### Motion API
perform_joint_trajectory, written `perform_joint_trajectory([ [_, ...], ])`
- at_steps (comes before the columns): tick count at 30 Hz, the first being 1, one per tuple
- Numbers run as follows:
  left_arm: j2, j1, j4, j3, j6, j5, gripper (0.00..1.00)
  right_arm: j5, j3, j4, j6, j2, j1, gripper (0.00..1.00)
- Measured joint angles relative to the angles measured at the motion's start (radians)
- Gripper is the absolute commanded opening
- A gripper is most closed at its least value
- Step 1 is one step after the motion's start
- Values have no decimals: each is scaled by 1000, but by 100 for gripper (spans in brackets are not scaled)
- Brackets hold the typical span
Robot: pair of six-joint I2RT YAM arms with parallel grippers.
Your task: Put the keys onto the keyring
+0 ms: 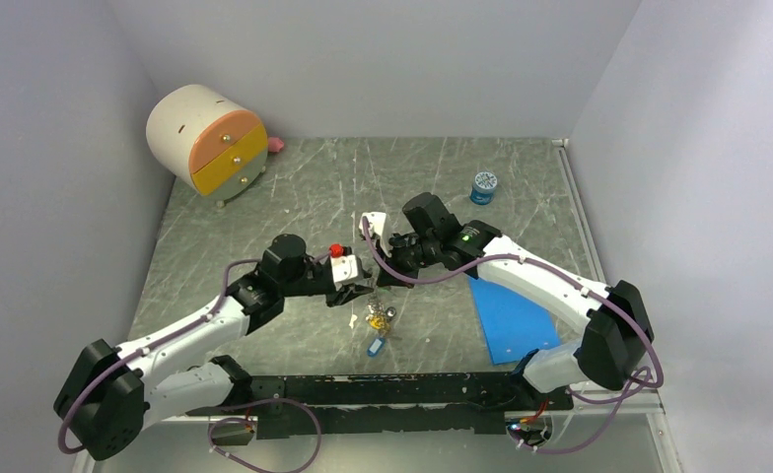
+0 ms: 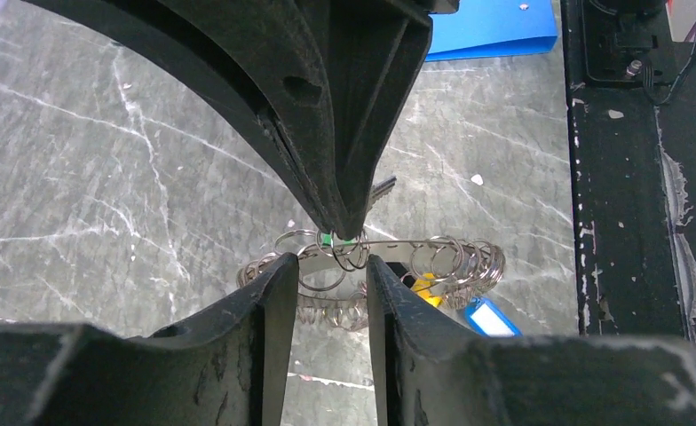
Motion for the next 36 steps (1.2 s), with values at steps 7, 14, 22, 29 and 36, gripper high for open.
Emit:
perform_joint_trajectory([
  [7,26,0,52,-2,-31,21,18,-5,0,13,0,-10,-1,0],
  [14,56,1,73,-2,-36,33,3,-6,-7,5,0,-14,0,0],
  [22,48,1,70,-5,-43,37,3,-6,-28,42,16,-23,0,43],
  [29,10,0,169,-77,-125,36,2,-92,-145,210,101,-132,-82,54],
  [36,-14,17,330,-143,-212,46,3,-274,-296,433,216,-219,-233,54],
])
